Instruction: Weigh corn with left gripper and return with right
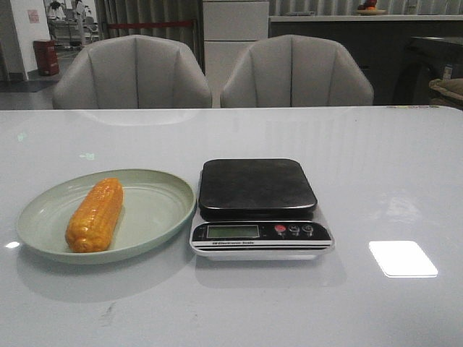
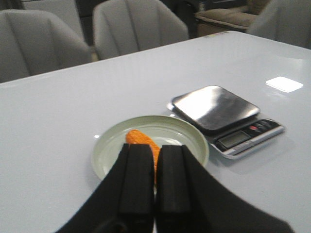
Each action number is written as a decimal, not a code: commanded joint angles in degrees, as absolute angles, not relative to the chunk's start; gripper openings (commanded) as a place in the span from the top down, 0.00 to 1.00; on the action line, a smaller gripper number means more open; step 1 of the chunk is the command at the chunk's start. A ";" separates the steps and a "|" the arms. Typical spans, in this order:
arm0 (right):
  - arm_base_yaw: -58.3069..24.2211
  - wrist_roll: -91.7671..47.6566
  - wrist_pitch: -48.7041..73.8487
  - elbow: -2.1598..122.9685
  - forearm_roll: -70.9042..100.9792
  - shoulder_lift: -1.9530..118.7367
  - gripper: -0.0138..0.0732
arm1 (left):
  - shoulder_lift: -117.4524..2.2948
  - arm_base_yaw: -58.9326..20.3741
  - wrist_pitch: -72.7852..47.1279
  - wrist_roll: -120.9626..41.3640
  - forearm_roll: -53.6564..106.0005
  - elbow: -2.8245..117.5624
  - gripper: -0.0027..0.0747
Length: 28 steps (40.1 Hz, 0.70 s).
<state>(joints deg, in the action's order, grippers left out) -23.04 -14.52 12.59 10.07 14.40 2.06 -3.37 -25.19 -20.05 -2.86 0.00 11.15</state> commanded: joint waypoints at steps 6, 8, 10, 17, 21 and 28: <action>-22.63 -15.07 7.76 11.67 14.87 2.71 0.59 | -1.01 -13.23 -6.51 -1.50 0.00 7.18 0.79; -22.63 -15.07 7.76 11.67 14.87 2.71 0.59 | 0.38 -10.50 -6.49 0.55 0.00 5.98 0.79; -22.63 -15.07 7.76 11.67 14.87 2.71 0.59 | 1.67 -7.51 -6.49 1.81 0.00 4.91 0.79; -22.63 -15.07 7.77 11.67 14.87 2.71 0.59 | 1.57 -2.59 -4.03 5.46 -0.66 0.81 0.79; -22.63 -15.07 7.77 11.67 14.87 2.71 0.59 | 1.57 -3.20 -3.70 6.42 -1.15 -0.33 0.79; -22.63 -15.07 7.77 11.67 14.87 2.71 0.59 | 1.57 -3.96 -3.11 6.42 -2.57 -0.46 0.79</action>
